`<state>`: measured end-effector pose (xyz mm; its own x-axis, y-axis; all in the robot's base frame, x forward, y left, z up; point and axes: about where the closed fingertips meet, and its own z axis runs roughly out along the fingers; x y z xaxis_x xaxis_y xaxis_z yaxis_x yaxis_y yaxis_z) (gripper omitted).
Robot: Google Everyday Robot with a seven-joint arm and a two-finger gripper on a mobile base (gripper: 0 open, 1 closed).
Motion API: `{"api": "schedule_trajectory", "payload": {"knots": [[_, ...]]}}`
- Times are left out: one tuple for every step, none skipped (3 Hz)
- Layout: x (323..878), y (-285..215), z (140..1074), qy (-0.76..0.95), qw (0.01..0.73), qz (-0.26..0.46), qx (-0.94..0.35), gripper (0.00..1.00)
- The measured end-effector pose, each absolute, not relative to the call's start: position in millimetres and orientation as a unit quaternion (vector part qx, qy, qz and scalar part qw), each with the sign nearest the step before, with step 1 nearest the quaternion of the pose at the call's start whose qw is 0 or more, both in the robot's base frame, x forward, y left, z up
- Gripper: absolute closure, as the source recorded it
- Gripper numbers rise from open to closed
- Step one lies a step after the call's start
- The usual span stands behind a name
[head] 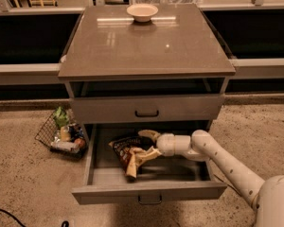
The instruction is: Place brown chip bag into middle drawer
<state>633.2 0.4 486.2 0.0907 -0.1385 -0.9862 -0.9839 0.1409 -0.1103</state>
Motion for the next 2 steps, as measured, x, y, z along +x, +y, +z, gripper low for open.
{"api": "schedule_trajectory", "payload": {"knots": [[614.7,-17.1,500.3,0.543,0.528,0.407,-0.51,0.0],[587.2,-38.7,517.0,0.547,0.522,0.42,-0.502,0.0]]}}
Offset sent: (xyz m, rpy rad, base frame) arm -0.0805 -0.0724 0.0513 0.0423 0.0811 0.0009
